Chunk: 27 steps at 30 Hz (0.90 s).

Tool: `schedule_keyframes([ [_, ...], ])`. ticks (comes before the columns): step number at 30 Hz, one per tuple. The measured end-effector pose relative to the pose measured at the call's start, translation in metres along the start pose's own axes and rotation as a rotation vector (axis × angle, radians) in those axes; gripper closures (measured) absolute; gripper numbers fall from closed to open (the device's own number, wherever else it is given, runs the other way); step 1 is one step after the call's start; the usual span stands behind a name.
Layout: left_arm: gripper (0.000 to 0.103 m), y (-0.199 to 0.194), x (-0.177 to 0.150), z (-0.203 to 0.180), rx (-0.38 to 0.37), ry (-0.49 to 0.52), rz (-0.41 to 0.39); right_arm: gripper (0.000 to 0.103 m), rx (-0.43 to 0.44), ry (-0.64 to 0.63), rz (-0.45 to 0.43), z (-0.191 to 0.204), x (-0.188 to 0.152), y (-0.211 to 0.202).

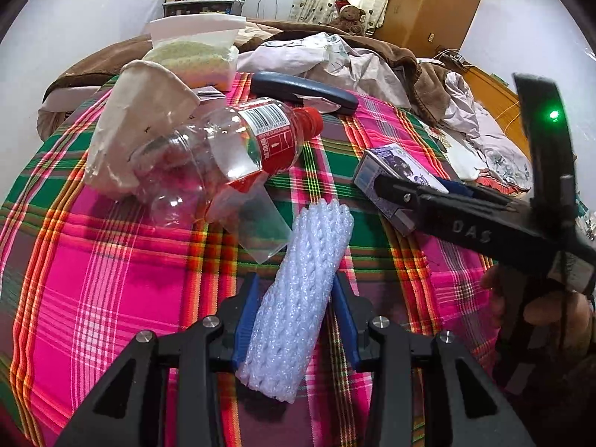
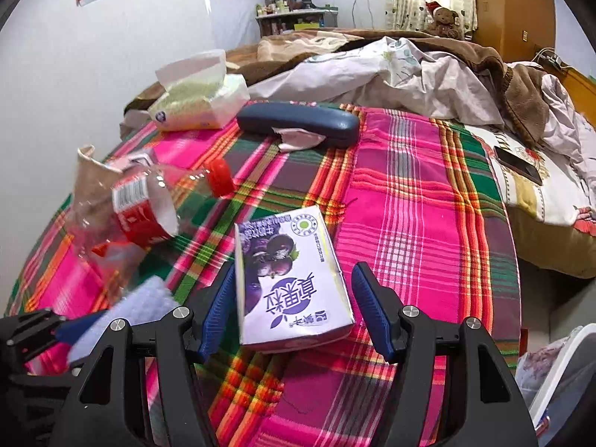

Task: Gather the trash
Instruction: 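Grasp a second white foam net sleeve with the left tool while the right grasps the purple juice box, then carry the foam sleeve and juice box over the bin and open both tools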

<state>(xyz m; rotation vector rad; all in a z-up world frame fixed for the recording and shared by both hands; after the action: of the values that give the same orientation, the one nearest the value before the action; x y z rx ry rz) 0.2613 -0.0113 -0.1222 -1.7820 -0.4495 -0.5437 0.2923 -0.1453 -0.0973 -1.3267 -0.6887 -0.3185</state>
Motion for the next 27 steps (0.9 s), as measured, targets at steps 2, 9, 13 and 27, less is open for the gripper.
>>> schedule_keyframes([
  [2, 0.062, 0.000, 0.001, 0.000, -0.006, -0.006, 0.000, 0.038, -0.010, 0.005, 0.009, -0.003, -0.003, 0.002],
  [9, 0.051, 0.003, 0.006, -0.002, -0.002, 0.009, -0.002, 0.040, 0.010, 0.053, 0.019, -0.011, -0.006, 0.003],
  [13, 0.048, 0.009, 0.009, -0.006, 0.018, 0.036, 0.000, 0.043, -0.005, 0.059, 0.010, -0.012, -0.007, 0.001],
  [27, 0.072, 0.001, 0.003, -0.016, 0.012, 0.040, 0.003, 0.044, -0.013, 0.100, -0.027, -0.024, -0.014, -0.016],
])
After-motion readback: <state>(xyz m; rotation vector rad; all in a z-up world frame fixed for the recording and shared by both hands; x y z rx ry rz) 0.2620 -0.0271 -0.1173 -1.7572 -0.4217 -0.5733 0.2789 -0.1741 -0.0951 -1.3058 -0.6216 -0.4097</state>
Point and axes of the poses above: each gripper's, at about its wrist camera, not at the fingertips, and y roughly the way its jaws point, z to its left, x to its top, the point moved 9 cm from there along y, roughly the way its jaws point, and after that the axes turned 1 degree about z, right-handed, at the moved point
